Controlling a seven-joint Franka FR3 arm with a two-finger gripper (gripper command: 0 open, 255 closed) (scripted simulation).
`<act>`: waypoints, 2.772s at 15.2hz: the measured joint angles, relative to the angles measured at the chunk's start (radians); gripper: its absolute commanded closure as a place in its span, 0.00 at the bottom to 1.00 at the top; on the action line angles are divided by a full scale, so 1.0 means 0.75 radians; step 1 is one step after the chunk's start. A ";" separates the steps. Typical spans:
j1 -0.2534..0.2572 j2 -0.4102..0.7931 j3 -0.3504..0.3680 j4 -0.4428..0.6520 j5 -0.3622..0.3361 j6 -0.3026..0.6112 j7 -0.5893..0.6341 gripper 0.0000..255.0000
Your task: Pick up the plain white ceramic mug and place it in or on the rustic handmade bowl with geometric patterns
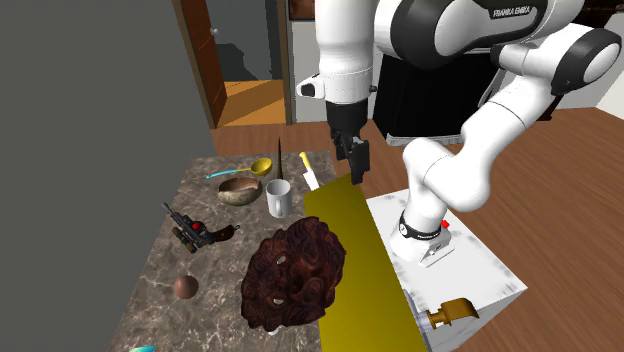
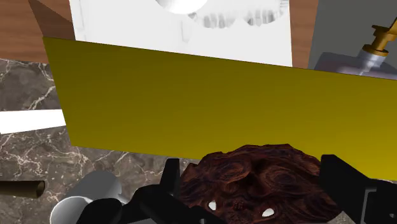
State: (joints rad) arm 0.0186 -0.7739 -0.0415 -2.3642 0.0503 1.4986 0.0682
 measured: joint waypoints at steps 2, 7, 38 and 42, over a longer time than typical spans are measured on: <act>-0.004 -0.003 -0.010 -0.018 -0.009 0.020 -0.014 0.00; -0.042 0.018 -0.117 -0.125 -0.100 0.205 -0.152 0.00; 0.003 0.780 -0.714 -0.211 -0.041 1.322 -0.899 0.00; 0.003 0.782 -0.715 -0.210 -0.039 1.323 -0.900 1.00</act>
State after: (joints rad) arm 0.0210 -0.1875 -0.5775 -2.5219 0.0208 2.4911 -0.6069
